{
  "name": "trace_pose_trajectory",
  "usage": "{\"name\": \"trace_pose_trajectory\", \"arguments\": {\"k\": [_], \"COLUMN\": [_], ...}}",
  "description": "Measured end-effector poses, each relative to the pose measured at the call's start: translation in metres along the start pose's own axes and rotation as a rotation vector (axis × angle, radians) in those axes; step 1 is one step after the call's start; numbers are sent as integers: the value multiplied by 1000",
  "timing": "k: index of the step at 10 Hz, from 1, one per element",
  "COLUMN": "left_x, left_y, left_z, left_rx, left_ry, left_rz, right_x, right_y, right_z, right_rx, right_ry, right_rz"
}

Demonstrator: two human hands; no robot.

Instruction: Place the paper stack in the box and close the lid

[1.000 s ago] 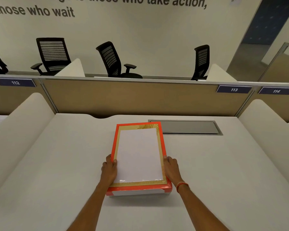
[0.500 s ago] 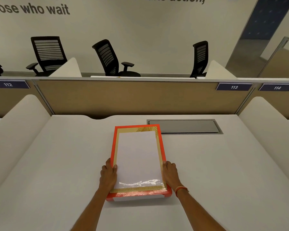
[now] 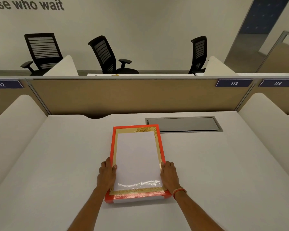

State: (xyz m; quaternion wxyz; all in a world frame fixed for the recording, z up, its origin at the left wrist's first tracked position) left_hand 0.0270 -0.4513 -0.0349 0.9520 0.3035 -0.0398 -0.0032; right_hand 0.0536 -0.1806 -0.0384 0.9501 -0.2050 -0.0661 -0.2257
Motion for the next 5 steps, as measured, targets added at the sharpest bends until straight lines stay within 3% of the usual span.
{"name": "trace_pose_trajectory", "arguments": {"k": [2, 5], "left_x": [-4, -4], "left_y": [2, 36], "left_z": [0, 2], "left_rx": [-162, -545], "left_ry": [-58, -43], "left_rz": [-30, -166], "right_x": [7, 11], "right_y": [-3, 0], "right_z": [6, 29], "right_rx": [51, 304], "right_ry": [42, -16], "right_rz": [-15, 158]}}
Point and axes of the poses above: each hand's wrist, its own x-axis away from the middle knuckle, its own z-axis out of the back of the hand, y = z × x, the point moved 1 cm from there along -x, towards the middle knuckle, and after that the axes turned 15 degrees about -z, right-handed, at the moved point
